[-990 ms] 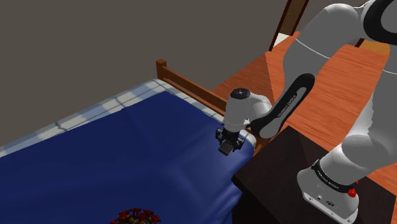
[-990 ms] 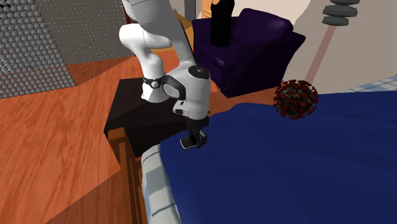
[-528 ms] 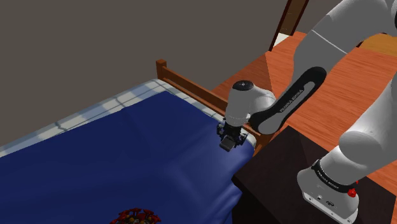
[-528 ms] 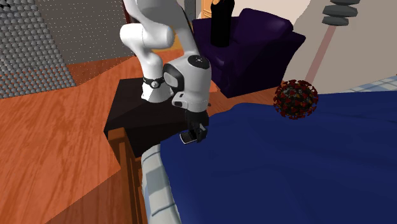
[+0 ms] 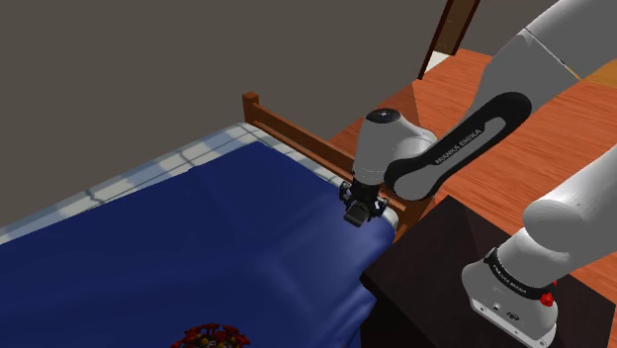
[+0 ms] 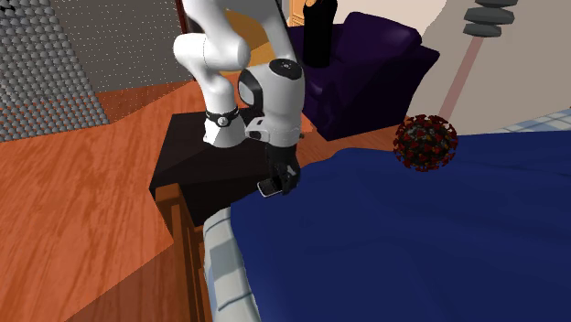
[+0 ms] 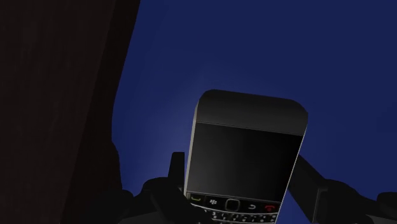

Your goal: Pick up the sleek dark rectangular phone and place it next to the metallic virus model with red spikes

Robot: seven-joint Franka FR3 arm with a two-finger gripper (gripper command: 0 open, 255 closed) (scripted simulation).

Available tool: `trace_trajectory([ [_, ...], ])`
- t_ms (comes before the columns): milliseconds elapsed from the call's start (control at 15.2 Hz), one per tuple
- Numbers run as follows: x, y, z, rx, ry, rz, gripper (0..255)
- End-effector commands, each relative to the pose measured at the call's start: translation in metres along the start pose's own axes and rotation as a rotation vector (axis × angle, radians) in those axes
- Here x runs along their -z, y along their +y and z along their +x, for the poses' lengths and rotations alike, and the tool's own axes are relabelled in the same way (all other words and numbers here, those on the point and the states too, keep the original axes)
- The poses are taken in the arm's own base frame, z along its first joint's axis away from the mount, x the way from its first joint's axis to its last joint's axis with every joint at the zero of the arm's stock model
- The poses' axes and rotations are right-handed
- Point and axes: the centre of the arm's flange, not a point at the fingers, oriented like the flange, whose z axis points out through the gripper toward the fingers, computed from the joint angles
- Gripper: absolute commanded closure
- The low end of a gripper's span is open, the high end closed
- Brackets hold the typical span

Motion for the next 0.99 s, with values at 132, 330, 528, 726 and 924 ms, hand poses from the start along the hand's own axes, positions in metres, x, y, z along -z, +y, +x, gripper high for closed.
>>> trace_trajectory([
  [132, 0.021, 0.002, 0.0, -0.001, -0.002, 0.0, 255],
  [330, 0.037, 0.003, 0.001, -0.001, -0.002, 0.0, 255],
  [528, 0.052, 0.004, 0.001, -0.001, -0.002, 0.0, 255],
  [726, 0.068, 0.005, 0.002, -0.001, -0.002, 0.0, 255],
  [924, 0.084, 0.006, 0.002, -0.001, -0.002, 0.0, 255],
])
